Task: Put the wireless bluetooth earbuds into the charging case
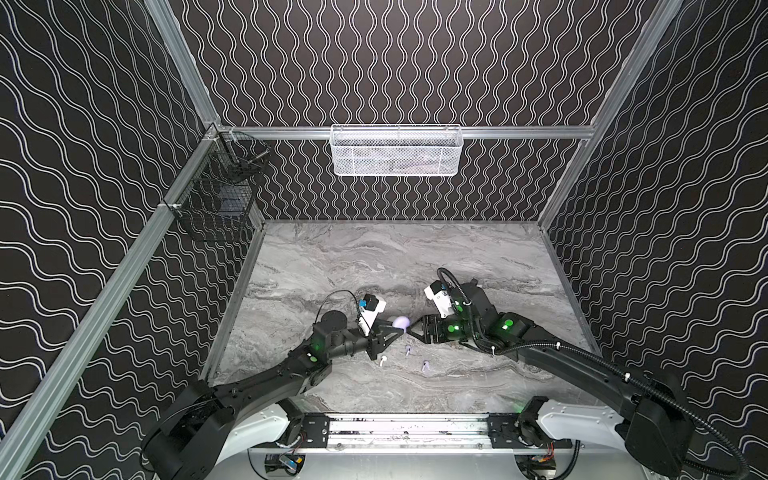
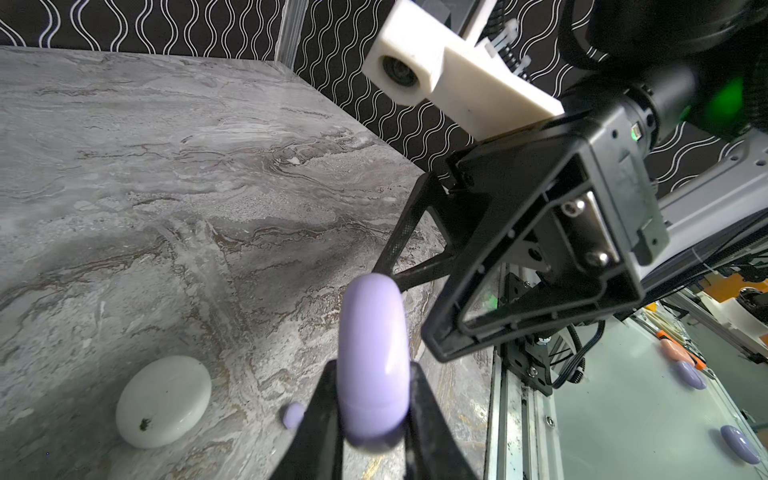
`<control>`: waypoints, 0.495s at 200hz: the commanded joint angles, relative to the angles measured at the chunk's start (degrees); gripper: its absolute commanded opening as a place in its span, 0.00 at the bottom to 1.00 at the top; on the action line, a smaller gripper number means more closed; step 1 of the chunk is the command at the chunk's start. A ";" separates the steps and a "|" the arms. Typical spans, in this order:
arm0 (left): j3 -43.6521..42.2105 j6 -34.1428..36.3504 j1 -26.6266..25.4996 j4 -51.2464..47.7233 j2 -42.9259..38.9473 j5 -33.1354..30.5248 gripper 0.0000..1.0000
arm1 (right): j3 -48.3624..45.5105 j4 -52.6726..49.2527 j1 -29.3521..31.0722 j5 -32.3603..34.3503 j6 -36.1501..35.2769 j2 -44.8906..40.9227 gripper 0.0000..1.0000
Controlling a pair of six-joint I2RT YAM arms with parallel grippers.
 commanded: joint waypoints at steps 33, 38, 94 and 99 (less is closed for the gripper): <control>0.20 1.02 -0.16 1.07 0.61 -0.18 0.20 | 1.48 0.00 0.05 0.92 -0.74 0.86 0.70; 0.16 1.02 -0.24 1.23 0.66 -0.13 0.20 | 1.48 0.00 0.05 0.92 -0.74 0.90 0.70; 0.38 1.69 -0.79 0.68 0.08 -0.26 0.20 | 1.57 -0.36 0.04 1.09 -1.42 1.32 0.71; 0.35 1.72 -0.86 0.64 0.14 -0.22 0.20 | 1.57 -0.23 0.05 1.01 -1.40 1.34 0.70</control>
